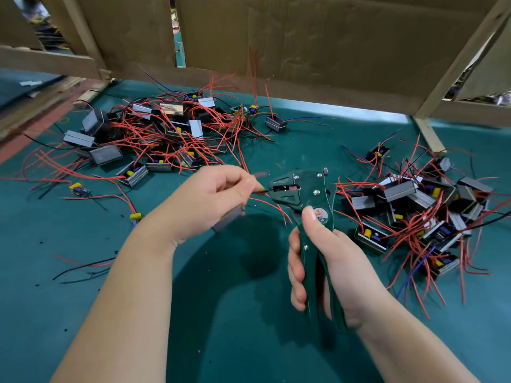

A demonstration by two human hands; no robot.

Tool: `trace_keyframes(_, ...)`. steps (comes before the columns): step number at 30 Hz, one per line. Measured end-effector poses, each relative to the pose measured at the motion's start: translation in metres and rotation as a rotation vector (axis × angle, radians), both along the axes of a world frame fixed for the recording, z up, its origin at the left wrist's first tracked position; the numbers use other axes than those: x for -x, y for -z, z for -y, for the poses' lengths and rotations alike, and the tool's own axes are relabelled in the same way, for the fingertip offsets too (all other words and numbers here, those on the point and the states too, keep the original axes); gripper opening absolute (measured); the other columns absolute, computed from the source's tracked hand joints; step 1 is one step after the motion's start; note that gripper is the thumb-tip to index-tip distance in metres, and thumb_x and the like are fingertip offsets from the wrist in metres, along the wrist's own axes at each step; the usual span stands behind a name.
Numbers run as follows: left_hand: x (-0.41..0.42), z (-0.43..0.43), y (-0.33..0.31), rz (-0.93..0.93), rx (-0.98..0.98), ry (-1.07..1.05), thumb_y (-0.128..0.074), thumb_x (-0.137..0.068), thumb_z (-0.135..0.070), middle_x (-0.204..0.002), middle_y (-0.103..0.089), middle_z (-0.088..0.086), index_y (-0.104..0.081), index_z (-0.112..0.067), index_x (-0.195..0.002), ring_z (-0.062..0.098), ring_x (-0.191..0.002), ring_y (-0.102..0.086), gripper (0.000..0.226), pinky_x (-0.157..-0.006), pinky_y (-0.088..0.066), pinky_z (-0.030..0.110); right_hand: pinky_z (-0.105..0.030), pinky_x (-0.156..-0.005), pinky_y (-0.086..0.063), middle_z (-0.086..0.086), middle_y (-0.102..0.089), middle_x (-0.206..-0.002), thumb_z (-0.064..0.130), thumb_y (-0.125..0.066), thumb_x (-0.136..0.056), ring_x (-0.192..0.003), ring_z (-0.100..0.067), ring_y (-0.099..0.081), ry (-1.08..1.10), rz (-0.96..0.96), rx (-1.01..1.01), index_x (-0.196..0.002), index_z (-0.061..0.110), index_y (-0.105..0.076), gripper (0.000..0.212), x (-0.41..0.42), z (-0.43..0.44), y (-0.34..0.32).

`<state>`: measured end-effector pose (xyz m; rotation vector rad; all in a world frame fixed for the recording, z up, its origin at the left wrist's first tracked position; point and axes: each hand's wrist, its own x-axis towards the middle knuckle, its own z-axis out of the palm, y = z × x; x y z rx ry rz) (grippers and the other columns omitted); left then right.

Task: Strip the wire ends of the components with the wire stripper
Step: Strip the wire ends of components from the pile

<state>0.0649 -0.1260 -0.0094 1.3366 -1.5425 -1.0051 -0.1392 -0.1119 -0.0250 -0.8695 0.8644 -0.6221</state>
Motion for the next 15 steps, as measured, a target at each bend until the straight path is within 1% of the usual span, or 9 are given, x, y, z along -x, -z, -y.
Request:
trace_keyframes(1, 0.003, 0.002, 0.002, 0.003, -0.046, -0.016, -0.052, -0.093, -0.045, -0.062, -0.054, -0.006, -0.067, -0.019, -0.078, 0.014, -0.061, -0.051, 0.033, -0.064, -0.039, 0.029, -0.03, -0.043, -0.042, -0.012, -0.047, -0.053, 0.068, -0.073, -0.063, -0.036, -0.023, -0.044, 0.056, -0.006, -0.015, -0.068, 0.013, -0.056, 0.057, -0.002, 0.0, 0.0)
trace_keyframes(2, 0.007, 0.003, 0.004, 0.038, -0.079, -0.023, -0.043, -0.094, -0.045, -0.063, -0.055, -0.009, -0.068, -0.02, -0.078, 0.011, -0.06, -0.051, 0.039, -0.064, -0.04, 0.028, -0.03, -0.043, -0.042, -0.012, -0.048, -0.054, 0.066, -0.074, -0.061, -0.037, -0.023, -0.044, 0.081, 0.015, -0.036, -0.07, 0.013, -0.056, 0.057, -0.004, 0.001, 0.001)
trace_keyframes(3, 0.011, 0.004, 0.006, 0.088, -0.091, -0.021, -0.039, -0.097, -0.041, -0.063, -0.054, -0.009, -0.068, -0.02, -0.077, 0.008, -0.056, -0.049, 0.041, -0.059, -0.039, 0.024, -0.032, -0.043, -0.044, -0.012, -0.049, -0.056, 0.064, -0.074, -0.061, -0.039, -0.024, -0.046, 0.084, 0.06, -0.053, -0.071, 0.012, -0.057, 0.055, -0.005, 0.002, 0.001)
trace_keyframes(5, 0.015, 0.005, 0.007, 0.135, -0.074, -0.036, -0.038, -0.102, -0.03, -0.062, -0.05, -0.006, -0.066, -0.02, -0.072, 0.006, -0.048, -0.043, 0.041, -0.05, -0.036, 0.02, -0.038, -0.05, -0.051, -0.013, -0.054, -0.062, 0.057, -0.07, -0.064, -0.047, -0.027, -0.054, 0.099, 0.189, -0.073, -0.072, 0.012, -0.063, 0.046, -0.004, 0.006, 0.001)
trace_keyframes(6, 0.014, 0.005, 0.006, 0.137, -0.057, -0.061, -0.039, -0.102, -0.027, -0.062, -0.048, -0.004, -0.063, -0.02, -0.07, 0.007, -0.048, -0.042, 0.041, -0.05, -0.035, 0.021, -0.041, -0.055, -0.054, -0.014, -0.057, -0.066, 0.051, -0.067, -0.069, -0.053, -0.029, -0.058, 0.128, 0.254, -0.069, -0.074, 0.011, -0.066, 0.04, -0.002, 0.01, 0.001)
trace_keyframes(9, 0.009, 0.006, 0.005, 0.079, -0.039, -0.127, -0.039, -0.103, -0.024, -0.06, -0.046, -0.002, -0.058, -0.02, -0.064, 0.014, -0.054, -0.045, 0.043, -0.056, -0.037, 0.024, -0.046, -0.065, -0.058, -0.016, -0.065, -0.081, 0.033, -0.058, -0.075, -0.065, -0.032, -0.064, 0.26, 0.371, 0.008, -0.083, 0.008, -0.068, 0.028, 0.007, 0.018, 0.001)
trace_keyframes(11, 0.011, 0.006, 0.005, 0.052, -0.041, -0.126, -0.041, -0.103, -0.026, -0.06, -0.047, -0.002, -0.056, -0.02, -0.063, 0.014, -0.055, -0.045, 0.043, -0.059, -0.038, 0.025, -0.047, -0.069, -0.057, -0.017, -0.068, -0.095, 0.03, -0.061, -0.073, -0.069, -0.032, -0.065, 0.265, 0.395, 0.075, -0.087, 0.009, -0.072, 0.028, 0.012, 0.02, 0.001)
trace_keyframes(12, 0.014, 0.006, 0.005, 0.058, -0.038, -0.12, -0.041, -0.102, -0.029, -0.061, -0.048, -0.003, -0.055, -0.021, -0.063, 0.013, -0.056, -0.046, 0.042, -0.059, -0.039, 0.026, -0.048, -0.071, -0.056, -0.018, -0.068, -0.096, 0.03, -0.066, -0.071, -0.07, -0.033, -0.065, 0.232, 0.414, 0.092, -0.094, 0.007, -0.073, 0.033, 0.013, 0.02, 0.001)
trace_keyframes(15, 0.026, 0.006, 0.008, 0.105, -0.036, -0.109, -0.041, -0.096, -0.039, -0.057, -0.049, -0.01, -0.054, -0.023, -0.061, 0.008, -0.053, -0.045, 0.041, -0.056, -0.038, 0.028, -0.05, -0.074, -0.054, -0.025, -0.063, -0.083, 0.034, -0.081, -0.061, -0.073, -0.036, -0.063, 0.081, 0.475, 0.065, -0.123, 0.0, -0.062, 0.073, 0.011, 0.016, 0.001)
